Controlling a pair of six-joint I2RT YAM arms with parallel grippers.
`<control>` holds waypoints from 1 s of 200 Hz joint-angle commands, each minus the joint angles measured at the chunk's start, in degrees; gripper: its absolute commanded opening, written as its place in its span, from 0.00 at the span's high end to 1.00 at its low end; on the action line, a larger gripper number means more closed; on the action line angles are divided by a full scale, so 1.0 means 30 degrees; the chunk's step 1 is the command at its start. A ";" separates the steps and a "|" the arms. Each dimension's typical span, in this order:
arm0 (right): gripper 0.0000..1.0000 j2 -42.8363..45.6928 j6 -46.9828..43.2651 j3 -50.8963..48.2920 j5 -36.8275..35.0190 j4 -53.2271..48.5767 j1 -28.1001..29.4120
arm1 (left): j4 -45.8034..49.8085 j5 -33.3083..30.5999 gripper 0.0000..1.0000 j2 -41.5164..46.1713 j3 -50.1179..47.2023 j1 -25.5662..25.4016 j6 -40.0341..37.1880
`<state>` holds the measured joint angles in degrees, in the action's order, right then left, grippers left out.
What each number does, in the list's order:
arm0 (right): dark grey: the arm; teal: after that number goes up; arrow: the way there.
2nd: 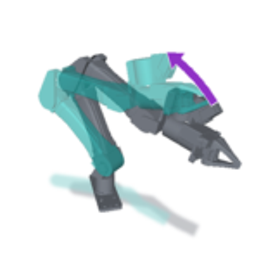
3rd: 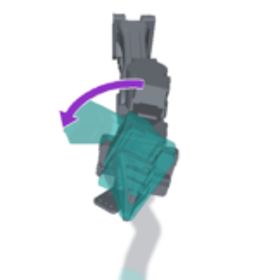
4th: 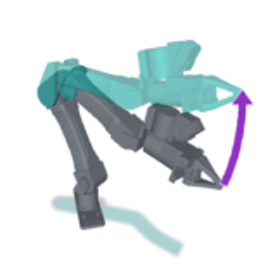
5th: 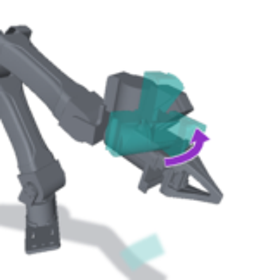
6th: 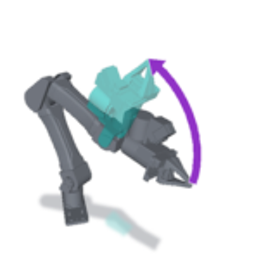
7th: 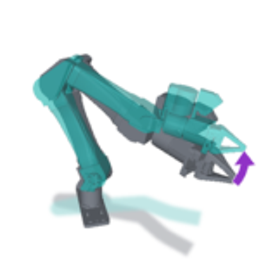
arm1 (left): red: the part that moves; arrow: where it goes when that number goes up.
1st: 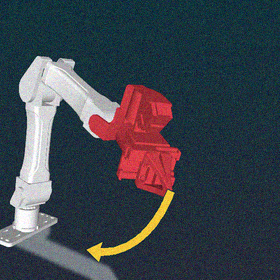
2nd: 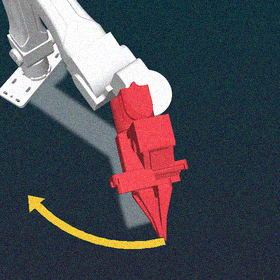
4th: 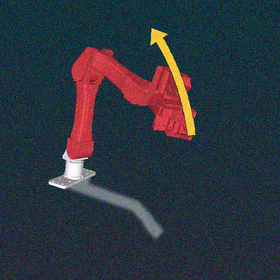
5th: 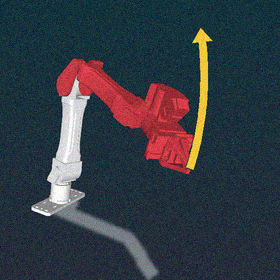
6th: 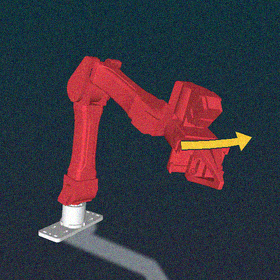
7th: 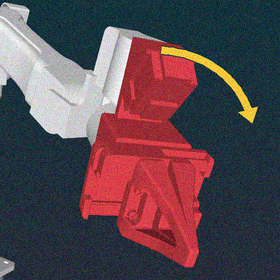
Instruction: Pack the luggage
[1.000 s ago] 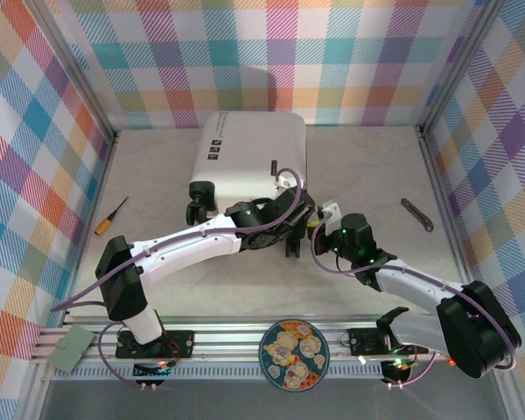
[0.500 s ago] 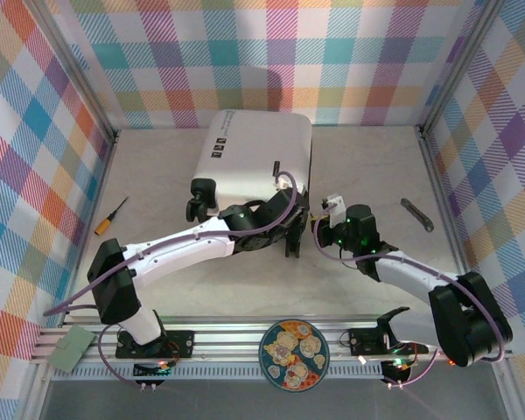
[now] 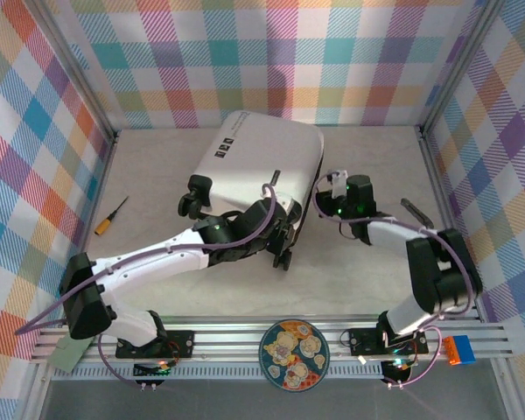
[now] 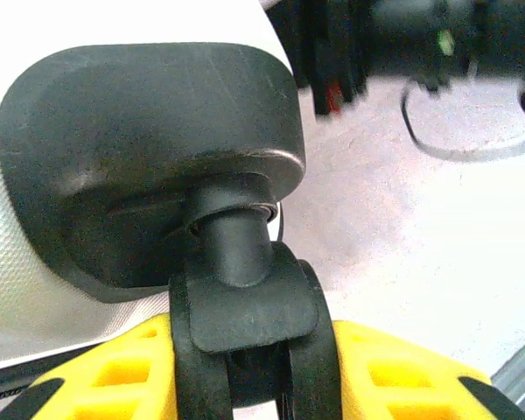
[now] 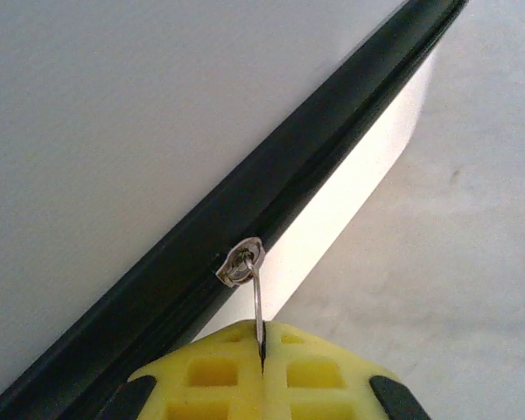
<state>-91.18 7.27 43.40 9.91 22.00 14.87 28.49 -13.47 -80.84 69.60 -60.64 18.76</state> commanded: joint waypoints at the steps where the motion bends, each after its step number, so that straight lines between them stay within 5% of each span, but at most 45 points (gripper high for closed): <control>1: 1.00 -0.1774 0.1366 0.2633 -0.1344 0.1079 -0.2201 | 0.2551 0.0443 0.90 0.1917 -0.1055 -0.0268 -0.0708; 25: 1.00 -0.3254 0.2577 0.4544 -0.0660 0.0546 -0.3610 | 0.3214 -0.0860 0.88 0.3566 -0.2134 -0.0237 -0.0102; 63: 1.00 -0.2408 0.2696 0.3786 0.0156 0.0512 -0.3345 | 0.4269 -0.3148 0.82 0.4972 -0.3215 0.0594 0.1243; 122: 1.00 0.1832 0.1699 -0.0706 -0.1352 0.0347 -0.0543 | 0.3833 -0.4205 0.67 0.6060 -0.4842 0.5058 0.2413; 156: 1.00 0.4215 0.2110 -0.3349 -0.2248 0.0343 0.1055 | 0.4228 -0.4525 0.45 0.6640 -0.5107 0.6961 0.2564; 200: 1.00 0.5693 0.2827 -0.5374 -0.2689 0.0397 0.2187 | 0.4461 -0.4952 0.42 0.6793 -0.5242 0.9734 0.2322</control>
<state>-76.64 13.52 30.02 3.01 21.54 20.71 39.27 -21.41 -60.27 54.96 -36.25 23.83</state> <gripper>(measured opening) 0.054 0.578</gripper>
